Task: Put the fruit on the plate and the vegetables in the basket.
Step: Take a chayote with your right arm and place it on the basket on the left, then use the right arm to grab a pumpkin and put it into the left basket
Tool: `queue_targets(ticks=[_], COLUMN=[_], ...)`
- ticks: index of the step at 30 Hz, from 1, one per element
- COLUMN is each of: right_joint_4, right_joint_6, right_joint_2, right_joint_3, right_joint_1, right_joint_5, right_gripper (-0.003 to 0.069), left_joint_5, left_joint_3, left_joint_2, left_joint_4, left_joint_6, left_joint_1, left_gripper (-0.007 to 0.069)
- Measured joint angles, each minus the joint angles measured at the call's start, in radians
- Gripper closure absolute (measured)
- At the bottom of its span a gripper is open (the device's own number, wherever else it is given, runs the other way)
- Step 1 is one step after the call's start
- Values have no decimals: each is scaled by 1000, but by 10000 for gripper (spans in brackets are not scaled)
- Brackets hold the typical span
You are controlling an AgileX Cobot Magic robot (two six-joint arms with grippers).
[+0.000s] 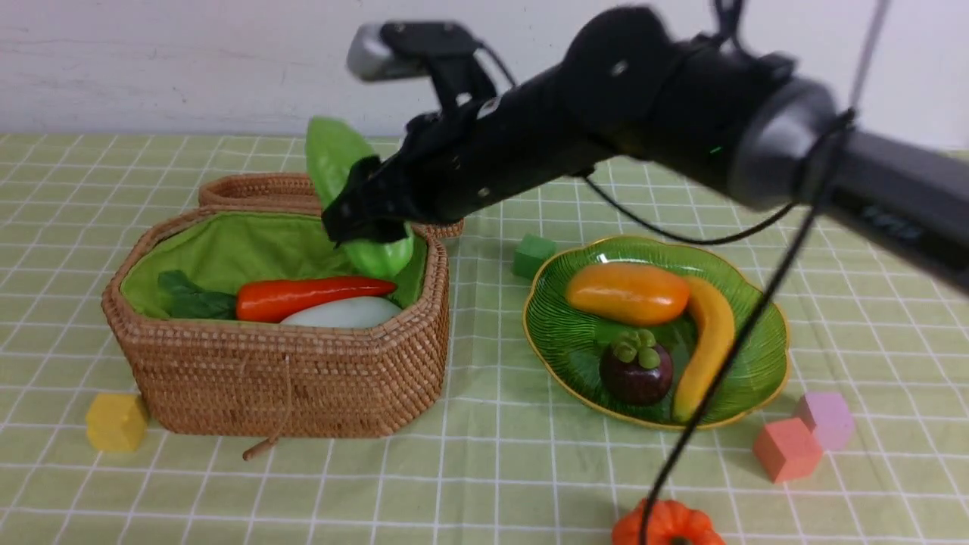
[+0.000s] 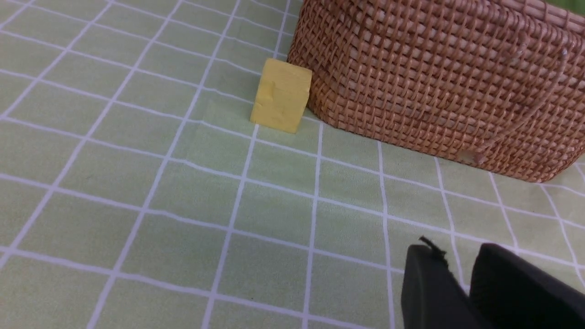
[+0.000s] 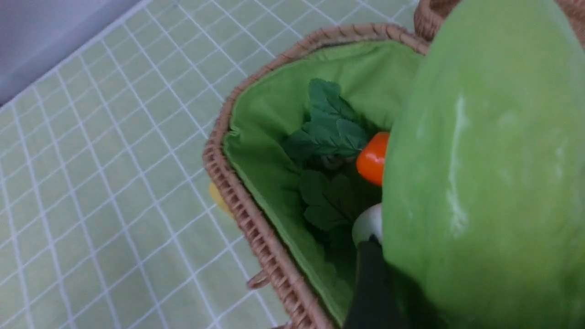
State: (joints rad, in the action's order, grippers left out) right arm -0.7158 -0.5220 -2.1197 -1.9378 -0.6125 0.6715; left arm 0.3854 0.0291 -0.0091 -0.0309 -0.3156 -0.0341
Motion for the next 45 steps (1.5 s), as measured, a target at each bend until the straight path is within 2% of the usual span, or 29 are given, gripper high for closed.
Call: queue_targets(ticks=[6, 9, 12, 15, 20, 22, 28, 30, 36, 41, 45], right_joint_4=[-6, -4, 6, 46, 165, 274, 486, 503, 484, 480, 462], right_joint_6=[2, 2, 2, 2, 69, 114, 217, 238, 315, 334, 335], right_joint_2=[-174, -175, -164, -127, 0, 88, 302, 365, 552, 620, 634], right_joint_3=[-138, -146, -149, -149, -149, -149, -129, -84, 257, 589, 764], right_joint_1=[-2, -2, 0, 1, 8, 22, 60, 68, 77, 77, 77], right_joint_5=[10, 18, 53, 109, 225, 321, 551, 564, 567, 543, 491], right_gripper=[214, 157, 18, -17, -3, 10, 39, 46, 59, 76, 108], left_joint_5=[0, 0, 0, 0, 0, 0, 0, 0, 0, 0, 0], left_joint_3=[0, 0, 0, 0, 0, 0, 0, 0, 0, 0, 0], left_joint_2=[0, 0, 0, 0, 0, 0, 0, 0, 0, 0, 0], left_joint_4=[0, 0, 0, 0, 0, 0, 0, 0, 0, 0, 0], left_joint_6=[0, 0, 0, 0, 0, 0, 0, 0, 0, 0, 0], left_joint_1=[0, 0, 0, 0, 0, 0, 0, 0, 0, 0, 0], left_gripper=[480, 480, 480, 480, 480, 480, 480, 480, 476, 469, 465])
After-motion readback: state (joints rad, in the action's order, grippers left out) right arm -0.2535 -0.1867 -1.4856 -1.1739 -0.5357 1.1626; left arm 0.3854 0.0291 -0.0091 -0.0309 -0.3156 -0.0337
